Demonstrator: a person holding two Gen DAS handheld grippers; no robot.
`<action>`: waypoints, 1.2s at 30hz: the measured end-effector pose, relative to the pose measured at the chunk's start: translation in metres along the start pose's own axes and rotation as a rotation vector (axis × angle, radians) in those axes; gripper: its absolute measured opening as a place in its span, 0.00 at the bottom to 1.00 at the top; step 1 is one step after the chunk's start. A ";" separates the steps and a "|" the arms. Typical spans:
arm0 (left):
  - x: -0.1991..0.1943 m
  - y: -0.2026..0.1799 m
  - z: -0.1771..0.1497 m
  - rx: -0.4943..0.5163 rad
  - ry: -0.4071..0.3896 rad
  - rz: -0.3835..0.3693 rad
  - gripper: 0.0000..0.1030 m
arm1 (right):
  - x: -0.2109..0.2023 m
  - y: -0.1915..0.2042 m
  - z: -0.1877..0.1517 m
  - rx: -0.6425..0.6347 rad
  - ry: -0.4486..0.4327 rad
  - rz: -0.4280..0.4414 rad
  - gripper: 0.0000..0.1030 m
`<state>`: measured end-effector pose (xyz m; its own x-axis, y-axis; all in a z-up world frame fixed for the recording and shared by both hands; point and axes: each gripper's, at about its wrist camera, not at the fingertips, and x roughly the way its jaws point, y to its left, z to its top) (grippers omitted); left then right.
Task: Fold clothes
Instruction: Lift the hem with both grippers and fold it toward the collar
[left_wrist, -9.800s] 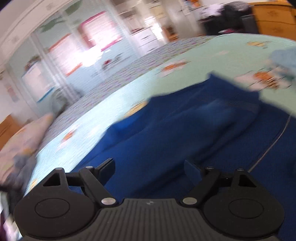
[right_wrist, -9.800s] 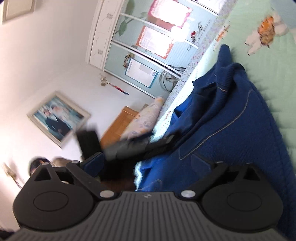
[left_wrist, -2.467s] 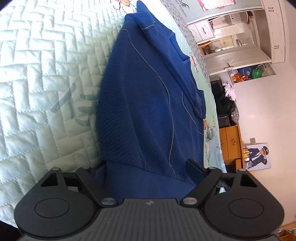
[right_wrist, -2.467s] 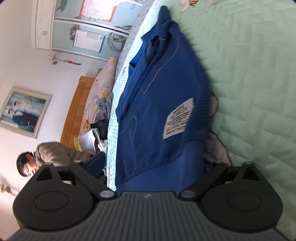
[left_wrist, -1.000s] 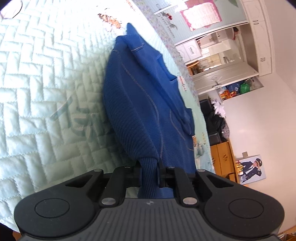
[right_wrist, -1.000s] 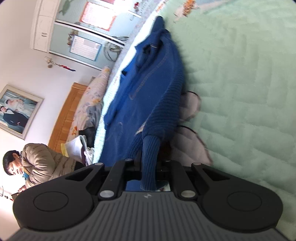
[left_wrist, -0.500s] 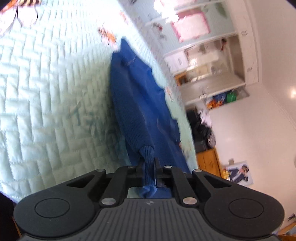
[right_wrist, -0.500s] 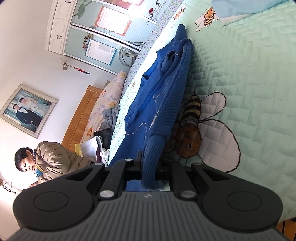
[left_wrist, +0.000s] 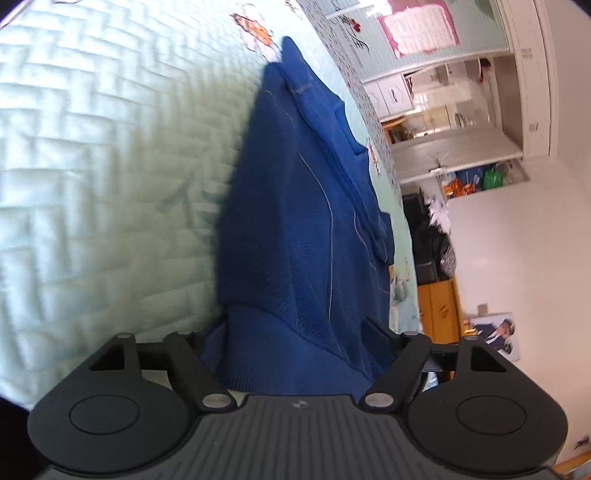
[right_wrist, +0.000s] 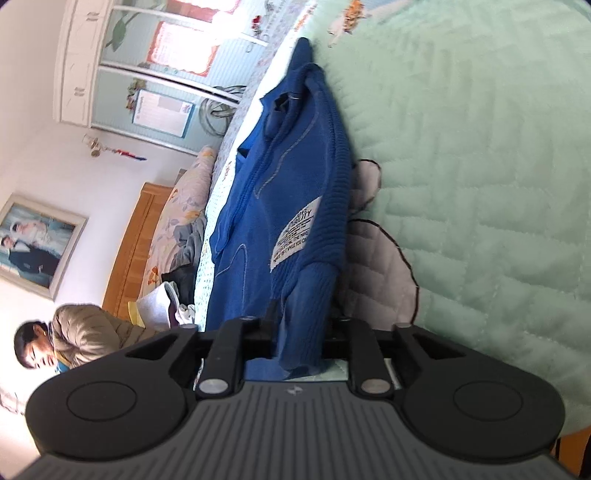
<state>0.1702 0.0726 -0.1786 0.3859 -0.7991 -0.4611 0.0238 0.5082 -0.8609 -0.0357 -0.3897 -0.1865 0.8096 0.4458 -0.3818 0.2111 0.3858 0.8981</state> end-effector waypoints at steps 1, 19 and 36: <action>0.005 -0.002 0.000 0.008 0.008 0.005 0.48 | 0.001 -0.001 0.000 0.005 -0.002 0.002 0.28; -0.011 -0.040 0.005 0.089 -0.159 -0.105 0.11 | 0.002 0.047 0.008 -0.169 -0.048 0.053 0.11; 0.007 -0.098 0.086 0.132 -0.246 -0.099 0.11 | 0.056 0.113 0.083 -0.173 -0.043 0.095 0.11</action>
<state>0.2503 0.0447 -0.0785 0.5876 -0.7530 -0.2961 0.1862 0.4819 -0.8562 0.0795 -0.3881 -0.0883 0.8448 0.4533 -0.2845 0.0386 0.4785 0.8772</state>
